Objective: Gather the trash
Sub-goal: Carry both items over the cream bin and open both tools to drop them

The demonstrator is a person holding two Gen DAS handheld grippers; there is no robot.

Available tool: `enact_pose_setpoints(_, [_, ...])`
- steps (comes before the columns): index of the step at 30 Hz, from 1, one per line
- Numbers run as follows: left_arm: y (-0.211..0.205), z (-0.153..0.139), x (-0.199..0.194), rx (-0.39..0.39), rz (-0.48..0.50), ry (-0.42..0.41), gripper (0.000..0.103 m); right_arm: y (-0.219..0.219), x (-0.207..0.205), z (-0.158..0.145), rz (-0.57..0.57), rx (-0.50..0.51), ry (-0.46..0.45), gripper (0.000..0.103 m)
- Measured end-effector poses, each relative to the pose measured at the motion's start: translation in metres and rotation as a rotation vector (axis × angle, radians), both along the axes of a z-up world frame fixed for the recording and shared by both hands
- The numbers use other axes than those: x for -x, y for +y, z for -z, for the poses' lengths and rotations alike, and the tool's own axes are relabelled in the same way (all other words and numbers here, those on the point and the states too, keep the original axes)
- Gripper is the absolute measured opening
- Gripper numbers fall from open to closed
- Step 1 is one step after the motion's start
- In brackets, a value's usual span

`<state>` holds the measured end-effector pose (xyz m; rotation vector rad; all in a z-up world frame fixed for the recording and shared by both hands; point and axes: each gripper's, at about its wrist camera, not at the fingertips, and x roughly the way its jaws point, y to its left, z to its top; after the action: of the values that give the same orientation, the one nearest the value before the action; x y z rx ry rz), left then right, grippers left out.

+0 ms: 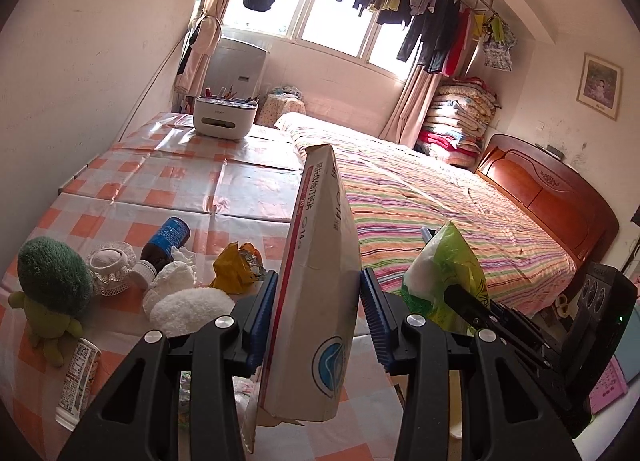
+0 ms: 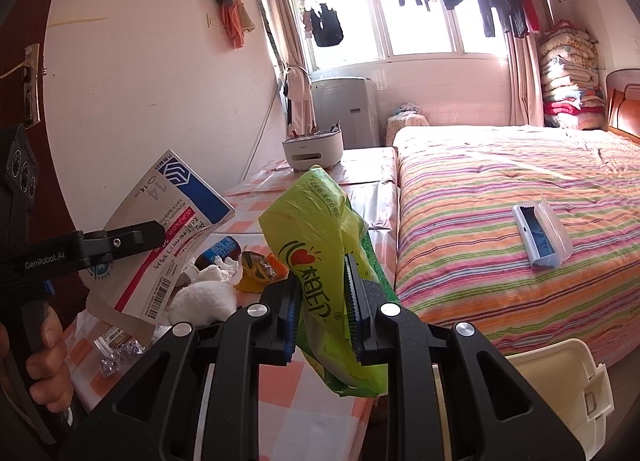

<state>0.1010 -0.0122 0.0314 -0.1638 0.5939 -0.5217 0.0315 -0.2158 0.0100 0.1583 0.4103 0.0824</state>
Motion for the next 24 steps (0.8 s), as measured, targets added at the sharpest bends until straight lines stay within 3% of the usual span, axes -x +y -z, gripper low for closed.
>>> enact_pose_setpoints(14, [-0.057, 0.007, 0.026, -0.036, 0.127, 0.005, 0.041, -0.044, 0.022, 0.015, 0.141, -0.024, 0.059, 0.02])
enact_pose_setpoints(24, [-0.086, 0.011, 0.038, -0.057, 0.181, 0.015, 0.041, -0.062, 0.035, 0.015, 0.19, -0.037, 0.052, 0.02])
